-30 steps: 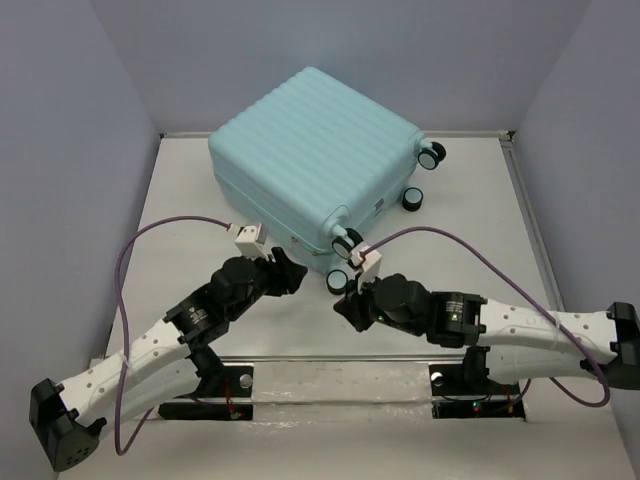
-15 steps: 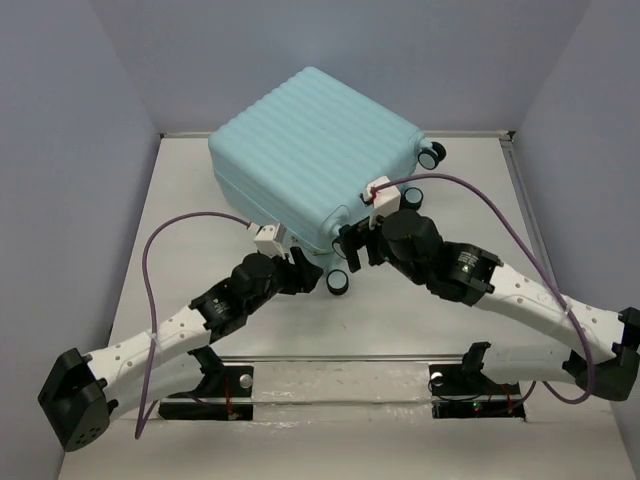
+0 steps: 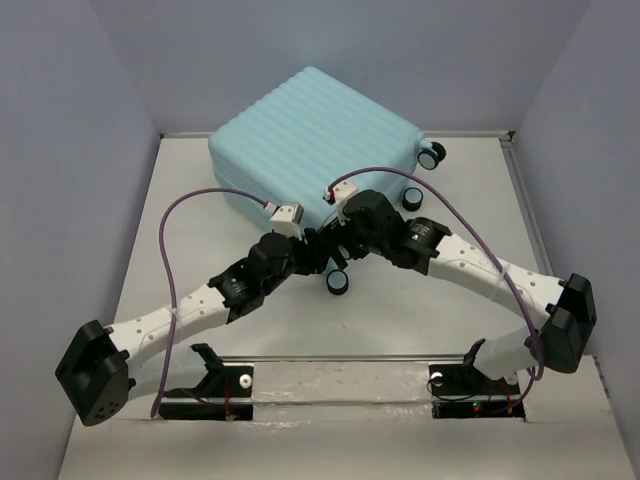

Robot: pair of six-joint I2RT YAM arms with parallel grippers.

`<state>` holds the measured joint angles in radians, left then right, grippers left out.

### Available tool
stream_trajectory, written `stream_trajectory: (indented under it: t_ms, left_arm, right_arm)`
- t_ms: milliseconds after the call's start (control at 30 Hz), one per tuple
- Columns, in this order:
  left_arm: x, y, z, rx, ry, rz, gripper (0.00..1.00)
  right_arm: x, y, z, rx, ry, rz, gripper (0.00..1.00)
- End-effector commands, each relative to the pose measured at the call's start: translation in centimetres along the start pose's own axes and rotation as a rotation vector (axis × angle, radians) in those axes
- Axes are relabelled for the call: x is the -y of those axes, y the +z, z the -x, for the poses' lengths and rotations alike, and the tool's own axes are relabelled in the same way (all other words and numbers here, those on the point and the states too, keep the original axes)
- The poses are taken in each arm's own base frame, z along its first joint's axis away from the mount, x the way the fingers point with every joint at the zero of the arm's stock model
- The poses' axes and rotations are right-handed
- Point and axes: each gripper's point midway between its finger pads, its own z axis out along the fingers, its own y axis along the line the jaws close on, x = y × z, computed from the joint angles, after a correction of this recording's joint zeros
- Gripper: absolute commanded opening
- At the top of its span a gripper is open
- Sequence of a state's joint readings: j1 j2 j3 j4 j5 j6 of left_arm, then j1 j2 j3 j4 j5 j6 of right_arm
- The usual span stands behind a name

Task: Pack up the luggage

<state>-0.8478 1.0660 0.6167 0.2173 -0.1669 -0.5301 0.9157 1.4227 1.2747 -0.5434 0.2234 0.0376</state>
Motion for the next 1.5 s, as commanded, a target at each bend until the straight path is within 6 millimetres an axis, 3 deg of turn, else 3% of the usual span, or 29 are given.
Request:
stream_trajectory:
  t_ms: [0, 100, 200, 267, 367, 500, 700, 767, 800, 833, 933, 1000, 1133, 1233, 1467]
  left_arm:
    - [1.1, 0.5, 3.8, 0.097, 0.080, -0.004, 0.58]
    - [1.6, 0.8, 3.7, 0.093, 0.109, -0.028, 0.54]
    - [1.7, 1.1, 3.5, 0.078, 0.157, -0.040, 0.50]
    - [1.7, 1.3, 3.2, 0.063, 0.175, -0.042, 0.48]
    - [1.8, 1.2, 2.9, 0.053, 0.199, -0.056, 0.49]
    - [2.4, 0.9, 2.4, 0.043, 0.207, -0.099, 0.51]
    - [3.3, 0.1, 2.0, 0.039, 0.185, -0.157, 0.66]
    - [3.1, 0.2, 2.0, 0.042, 0.162, -0.142, 0.75]
    - [2.9, 0.4, 1.8, 0.038, 0.157, -0.130, 0.77]
    - [2.8, 0.6, 1.8, 0.038, 0.157, -0.126, 0.77]
    - [2.7, 1.3, 1.5, 0.029, 0.173, -0.119, 0.67]
    - [2.8, 1.6, 1.6, 0.031, 0.189, -0.120, 0.65]
    - [2.8, 2.0, 2.1, 0.043, 0.198, -0.102, 0.55]
    - [2.4, 2.4, 2.6, 0.058, 0.209, -0.070, 0.40]
    - [2.1, 4.1, 2.1, 0.044, 0.235, -0.007, 0.37]
  right_arm:
    - [-0.2, -0.1, 1.9, 0.035, -0.010, 0.030, 0.93]
    - [-0.1, 0.2, 1.4, 0.020, -0.003, 0.029, 0.73]
    - [-0.3, 0.5, 0.8, 0.009, 0.007, 0.038, 0.65]
    - [-0.1, 0.7, 0.7, 0.007, 0.020, 0.038, 0.65]
    - [-0.4, 0.8, 0.5, 0.005, 0.026, 0.054, 0.74]
    - [-0.3, 1.0, 0.3, 0.005, 0.038, 0.061, 0.51]
    - [-0.3, 1.0, 0.3, 0.013, 0.050, 0.072, 0.50]
    - [-0.4, 1.2, 0.3, 0.013, 0.051, 0.080, 0.39]
    - [-0.5, 1.2, 0.2, 0.013, 0.054, 0.085, 0.26]
    - [-0.6, 1.2, 0.3, 0.014, 0.056, 0.089, 0.19]
    - [-0.8, 1.1, 0.4, 0.020, 0.063, 0.101, 0.10]
    - [-0.9, 1.0, 0.4, 0.023, 0.065, 0.106, 0.07]
    - [-1.3, 0.8, 0.6, 0.031, 0.065, 0.129, 0.07]
    - [-1.4, 0.7, 0.7, 0.041, 0.065, 0.140, 0.07]
    - [-2.2, 0.5, 1.0, 0.071, 0.081, 0.183, 0.07]
